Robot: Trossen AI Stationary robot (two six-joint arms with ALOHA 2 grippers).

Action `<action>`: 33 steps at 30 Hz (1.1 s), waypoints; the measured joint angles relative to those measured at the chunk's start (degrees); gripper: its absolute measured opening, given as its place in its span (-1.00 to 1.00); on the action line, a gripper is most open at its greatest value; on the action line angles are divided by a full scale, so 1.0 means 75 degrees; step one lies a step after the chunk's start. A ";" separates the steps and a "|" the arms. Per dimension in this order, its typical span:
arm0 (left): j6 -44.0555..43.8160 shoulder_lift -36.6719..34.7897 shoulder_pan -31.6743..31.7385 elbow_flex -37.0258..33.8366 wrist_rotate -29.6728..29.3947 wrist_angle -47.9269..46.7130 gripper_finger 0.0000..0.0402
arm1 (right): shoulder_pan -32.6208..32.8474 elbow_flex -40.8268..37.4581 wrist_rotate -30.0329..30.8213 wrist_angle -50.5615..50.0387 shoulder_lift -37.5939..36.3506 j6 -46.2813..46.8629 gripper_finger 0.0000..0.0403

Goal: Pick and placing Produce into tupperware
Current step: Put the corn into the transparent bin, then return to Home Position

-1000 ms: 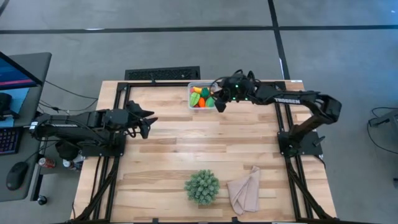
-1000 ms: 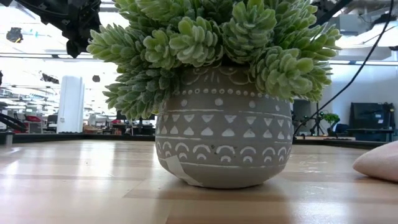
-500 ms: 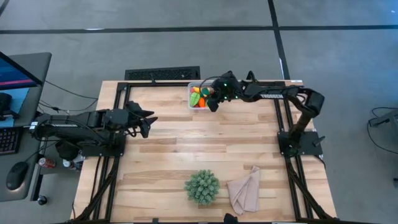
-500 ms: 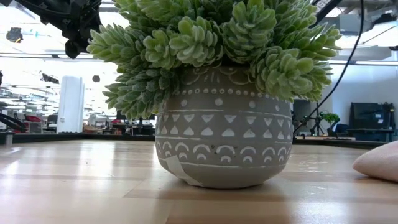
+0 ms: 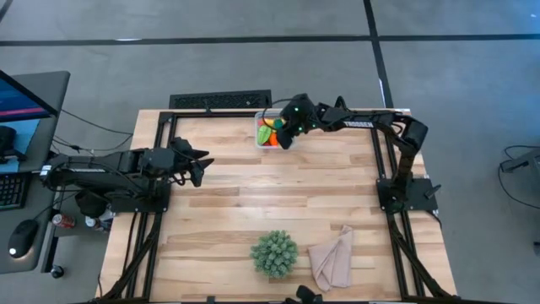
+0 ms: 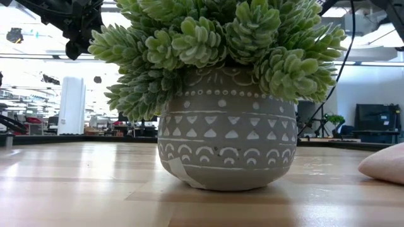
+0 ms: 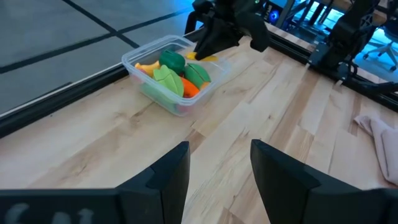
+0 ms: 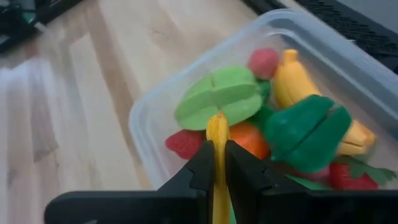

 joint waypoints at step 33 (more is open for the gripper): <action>0.0012 0.0003 0.0000 0.0000 0.0055 -0.0434 -0.20 | 0.0431 0.1539 -0.0226 -0.1375 -0.0947 0.0185 -0.33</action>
